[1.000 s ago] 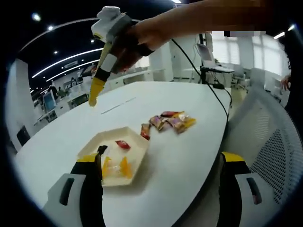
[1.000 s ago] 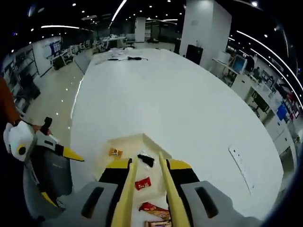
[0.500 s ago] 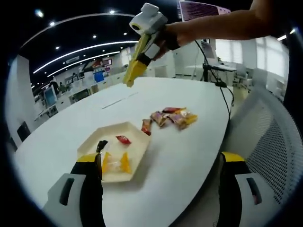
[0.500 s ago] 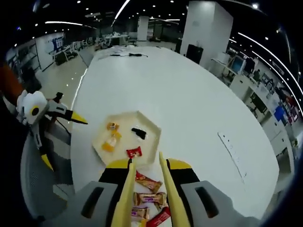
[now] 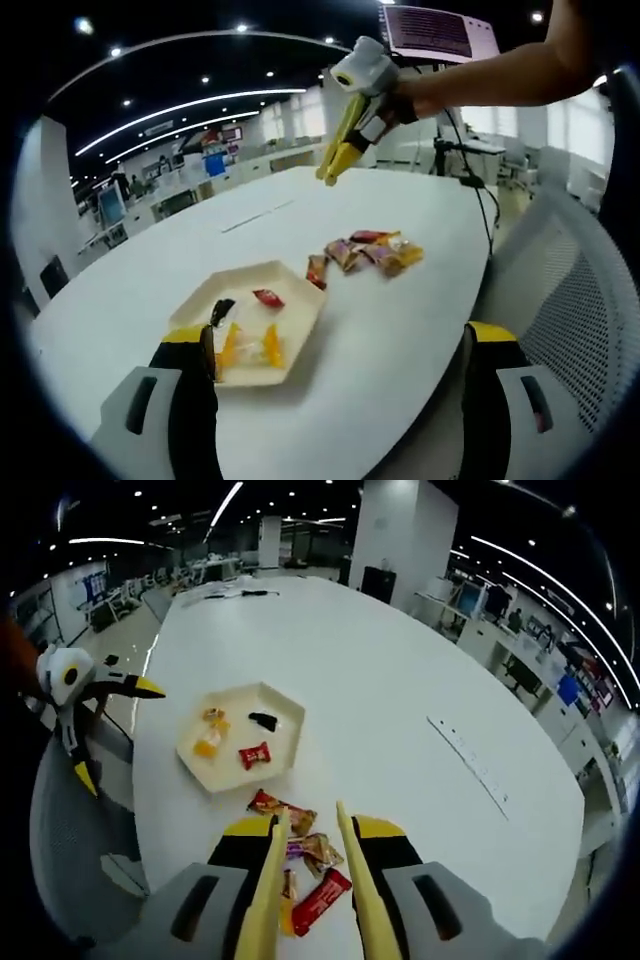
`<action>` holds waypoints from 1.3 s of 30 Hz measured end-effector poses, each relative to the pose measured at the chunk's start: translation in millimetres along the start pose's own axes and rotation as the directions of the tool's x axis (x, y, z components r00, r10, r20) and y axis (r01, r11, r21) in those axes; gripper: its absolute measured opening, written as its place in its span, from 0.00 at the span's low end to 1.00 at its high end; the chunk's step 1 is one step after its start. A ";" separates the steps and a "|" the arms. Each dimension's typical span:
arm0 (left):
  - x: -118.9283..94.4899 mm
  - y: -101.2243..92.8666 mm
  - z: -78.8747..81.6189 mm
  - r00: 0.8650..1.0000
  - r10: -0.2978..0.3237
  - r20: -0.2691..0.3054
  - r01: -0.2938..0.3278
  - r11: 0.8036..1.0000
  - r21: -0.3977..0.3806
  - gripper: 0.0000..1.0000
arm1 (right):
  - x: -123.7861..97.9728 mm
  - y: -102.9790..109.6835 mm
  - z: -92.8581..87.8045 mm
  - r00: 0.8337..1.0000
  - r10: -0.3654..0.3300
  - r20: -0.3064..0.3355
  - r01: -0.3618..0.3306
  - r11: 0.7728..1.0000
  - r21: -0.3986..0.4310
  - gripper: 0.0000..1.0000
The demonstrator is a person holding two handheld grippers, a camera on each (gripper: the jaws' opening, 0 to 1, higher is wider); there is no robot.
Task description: Place the target food into the container with the food tongs after gripping and lifting it, then release it inside without dropping or visibly crushing the food.
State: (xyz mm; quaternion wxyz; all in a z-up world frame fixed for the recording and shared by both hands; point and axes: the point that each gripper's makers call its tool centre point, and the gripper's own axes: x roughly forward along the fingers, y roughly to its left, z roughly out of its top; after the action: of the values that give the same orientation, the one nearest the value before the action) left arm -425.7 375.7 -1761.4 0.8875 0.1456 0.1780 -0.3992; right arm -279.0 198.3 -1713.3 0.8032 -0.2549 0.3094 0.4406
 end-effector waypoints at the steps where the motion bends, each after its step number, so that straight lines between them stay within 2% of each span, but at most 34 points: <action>1: 0.3 -0.3 -0.5 1.000 -0.003 0.000 0.003 1.000 -0.003 0.99 | -1.1 -0.7 -1.5 1.000 -0.001 0.006 0.001 1.000 -0.007 0.28; 12: -0.1 0.7 0.4 1.000 0.002 0.000 -0.002 1.000 -0.012 0.99 | -6.0 -4.2 -24.7 1.000 -0.003 0.017 0.003 1.000 -0.027 0.29; 24: -0.9 3.5 0.8 1.000 0.013 0.003 -0.013 1.000 -0.010 0.99 | -5.2 -10.9 -29.9 0.999 -0.013 0.037 0.013 1.000 -0.012 0.29; 35: -0.8 4.8 0.0 1.000 0.018 0.000 -0.018 1.000 -0.014 0.99 | 17.3 -10.6 -45.6 0.999 -0.009 0.036 0.009 1.000 0.009 0.27; 39: -0.7 4.9 -0.1 1.000 0.018 -0.001 -0.018 1.000 -0.015 0.99 | 31.0 -9.3 -56.9 1.000 0.002 0.019 -0.003 1.000 0.021 0.28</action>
State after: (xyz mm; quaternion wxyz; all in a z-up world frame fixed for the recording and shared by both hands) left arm -422.5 379.3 -1760.6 0.8921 0.1409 0.1800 -0.3898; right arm -273.4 172.1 -1773.0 0.8083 -0.2416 0.3067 0.4407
